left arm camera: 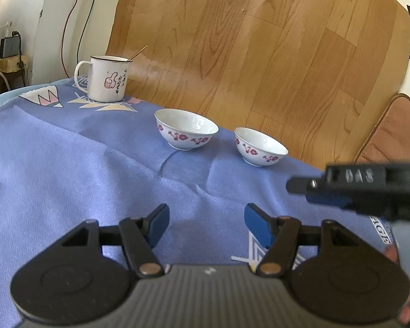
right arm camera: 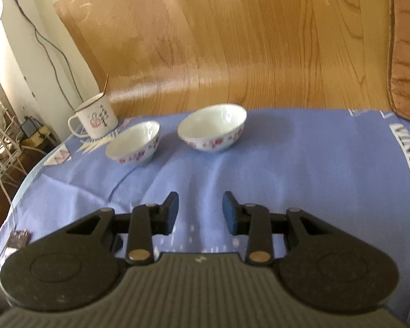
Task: Organize plates and bowls
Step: 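Move the right gripper back toward the two remaining white bowls, then grasp the rim of a white floral bowl with the right gripper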
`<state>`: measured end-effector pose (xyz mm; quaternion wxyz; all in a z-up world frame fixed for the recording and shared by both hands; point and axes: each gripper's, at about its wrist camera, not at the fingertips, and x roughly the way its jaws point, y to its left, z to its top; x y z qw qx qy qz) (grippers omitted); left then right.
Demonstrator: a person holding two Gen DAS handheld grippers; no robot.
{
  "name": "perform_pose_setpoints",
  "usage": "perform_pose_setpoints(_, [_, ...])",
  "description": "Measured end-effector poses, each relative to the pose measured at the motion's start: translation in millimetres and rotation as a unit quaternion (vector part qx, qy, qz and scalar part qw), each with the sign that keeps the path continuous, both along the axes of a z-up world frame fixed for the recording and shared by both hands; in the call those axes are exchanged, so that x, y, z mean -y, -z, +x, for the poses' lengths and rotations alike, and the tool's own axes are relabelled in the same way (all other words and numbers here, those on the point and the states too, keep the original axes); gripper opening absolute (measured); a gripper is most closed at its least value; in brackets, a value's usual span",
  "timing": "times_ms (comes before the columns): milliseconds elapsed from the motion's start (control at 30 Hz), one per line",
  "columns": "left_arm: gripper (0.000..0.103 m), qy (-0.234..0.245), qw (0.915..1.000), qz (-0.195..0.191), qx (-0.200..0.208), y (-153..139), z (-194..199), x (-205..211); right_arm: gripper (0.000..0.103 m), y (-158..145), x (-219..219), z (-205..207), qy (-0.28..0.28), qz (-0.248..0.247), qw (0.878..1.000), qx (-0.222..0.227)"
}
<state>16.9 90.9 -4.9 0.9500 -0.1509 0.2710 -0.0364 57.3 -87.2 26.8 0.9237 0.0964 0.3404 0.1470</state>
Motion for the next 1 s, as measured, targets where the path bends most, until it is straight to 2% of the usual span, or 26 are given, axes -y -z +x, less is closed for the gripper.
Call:
perform_pose_setpoints(100, [0.062,0.001,1.0,-0.002,0.0,0.2,0.2,-1.1,0.038,-5.1,1.6,17.7,0.013,0.005,1.0,-0.002])
perform_pose_setpoints(200, [0.062,0.001,1.0,-0.003,0.001,0.1,0.5,-1.2,0.038,-10.6,9.9,42.3,0.041,0.03,0.999,-0.013])
perform_pose_setpoints(267, [0.062,0.002,1.0,-0.004,0.0,0.2,0.6,-1.4,0.043,-11.8,16.3,61.1,0.057,0.042,0.997,-0.024])
perform_pose_setpoints(367, [0.062,0.001,1.0,-0.008,0.001,0.4,0.6,-2.6,0.048,-6.5,24.5,84.9,0.079,0.054,0.994,-0.052])
perform_pose_setpoints(600, [0.062,-0.002,0.9999,-0.014,0.002,1.1,1.0,-3.6,0.048,15.1,24.8,125.9,0.103,0.053,0.988,-0.103])
perform_pose_setpoints(633, [0.062,-0.002,0.9999,-0.014,0.002,1.3,1.2,-3.5,0.047,17.7,22.9,128.3,0.1,0.053,0.988,-0.109])
perform_pose_setpoints(767, [0.062,-0.002,0.9998,-0.018,0.001,1.8,1.7,-4.3,0.02,21.2,9.9,132.2,0.077,0.029,0.991,-0.11])
perform_pose_setpoints(867, [0.062,-0.004,0.9998,-0.022,0.0,2.0,2.1,-5.2,0.017,20.9,8.2,129.6,0.068,0.014,0.992,-0.104])
perform_pose_setpoints(1000, [0.062,-0.006,0.9997,-0.024,0.0,1.9,2.4,-6.1,0.014,19.5,21.3,118.9,0.066,0.033,0.991,-0.111])
